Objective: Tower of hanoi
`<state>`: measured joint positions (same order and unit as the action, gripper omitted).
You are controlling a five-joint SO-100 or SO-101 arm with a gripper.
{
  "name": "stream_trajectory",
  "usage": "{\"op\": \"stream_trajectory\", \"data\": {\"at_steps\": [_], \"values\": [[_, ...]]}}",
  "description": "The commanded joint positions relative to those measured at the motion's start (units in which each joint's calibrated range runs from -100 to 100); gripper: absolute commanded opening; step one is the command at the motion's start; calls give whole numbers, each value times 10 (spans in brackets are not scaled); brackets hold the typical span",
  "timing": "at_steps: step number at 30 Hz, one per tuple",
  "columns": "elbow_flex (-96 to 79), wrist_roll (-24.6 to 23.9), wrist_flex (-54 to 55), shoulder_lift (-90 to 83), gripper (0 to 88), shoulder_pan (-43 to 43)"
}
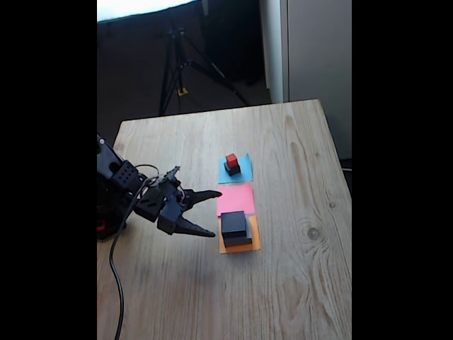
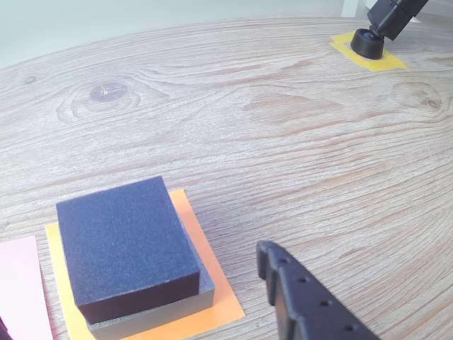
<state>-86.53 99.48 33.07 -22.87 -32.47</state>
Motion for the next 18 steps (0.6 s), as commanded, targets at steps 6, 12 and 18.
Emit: {"op": "stream_trajectory", "data": {"at_steps": [6, 12, 18], "values": [[12, 5, 134, 106, 491, 11], [31, 5, 189, 170, 492, 19], [61, 5, 214, 219, 492, 28]]}}
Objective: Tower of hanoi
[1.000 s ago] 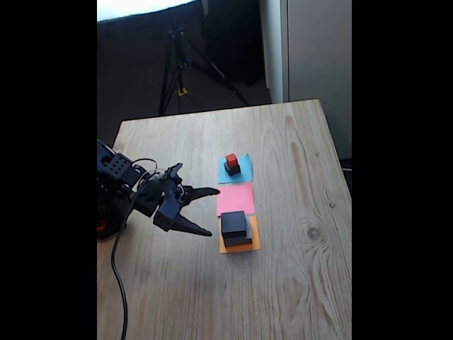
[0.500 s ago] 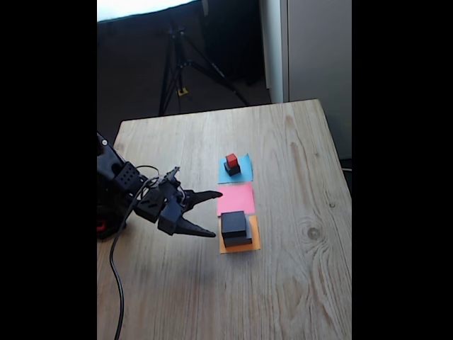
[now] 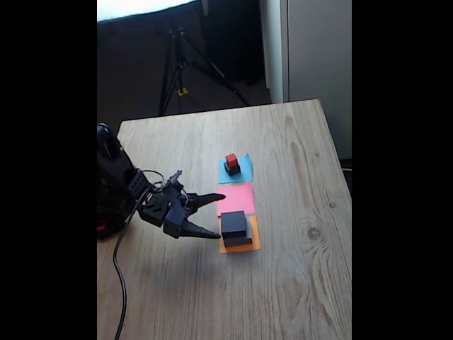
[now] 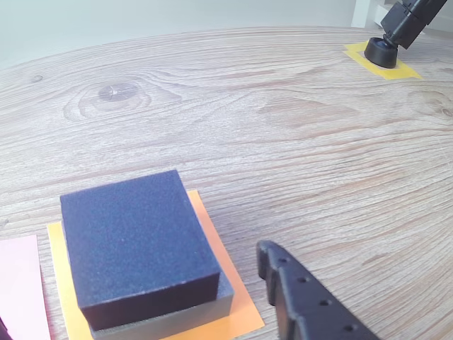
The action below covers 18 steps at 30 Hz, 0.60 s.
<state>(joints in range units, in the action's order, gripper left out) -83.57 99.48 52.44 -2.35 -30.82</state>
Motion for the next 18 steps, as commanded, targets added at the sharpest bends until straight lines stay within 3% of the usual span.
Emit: {"op": "stream_trajectory", "data": {"at_steps": [1, 18], "values": [[38, 5, 20, 22, 492, 13], [95, 5, 94, 141, 475, 32]]}}
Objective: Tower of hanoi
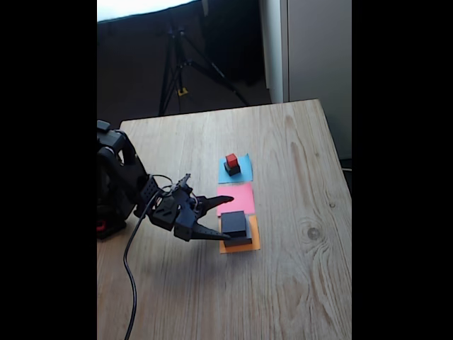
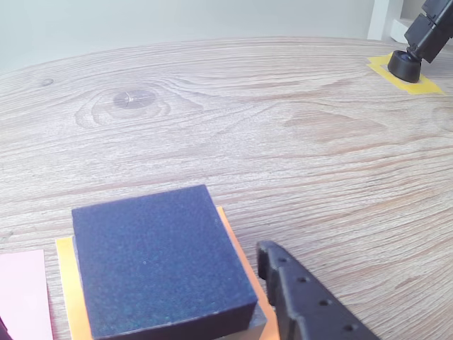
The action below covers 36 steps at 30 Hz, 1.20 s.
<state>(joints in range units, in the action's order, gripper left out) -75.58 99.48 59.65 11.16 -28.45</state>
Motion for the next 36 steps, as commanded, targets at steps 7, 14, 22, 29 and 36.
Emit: {"op": "stream_trajectory", "data": {"at_steps": [7, 14, 22, 29, 36], "values": [[17, 5, 30, 22, 464, 15], [14, 5, 38, 33, 446, 23], [1, 5, 40, 30, 394, 27], [-1, 5, 41, 28, 288, 26], [-7, 5, 41, 23, 190, 26]]}}
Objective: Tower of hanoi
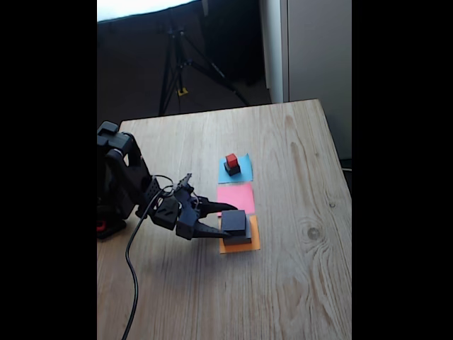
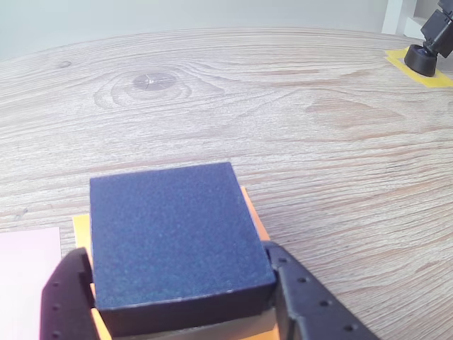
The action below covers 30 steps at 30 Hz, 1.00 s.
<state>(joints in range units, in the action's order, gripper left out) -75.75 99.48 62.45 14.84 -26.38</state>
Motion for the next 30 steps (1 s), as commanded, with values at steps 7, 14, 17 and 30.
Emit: {"op": "stream_trajectory", "data": {"at_steps": [7, 14, 17, 30], "values": [[-15, 5, 13, -17, 160, 10], [-16, 5, 19, -20, 149, 16], [-17, 5, 21, -25, 149, 19], [-32, 5, -20, -100, 149, 39]]}}
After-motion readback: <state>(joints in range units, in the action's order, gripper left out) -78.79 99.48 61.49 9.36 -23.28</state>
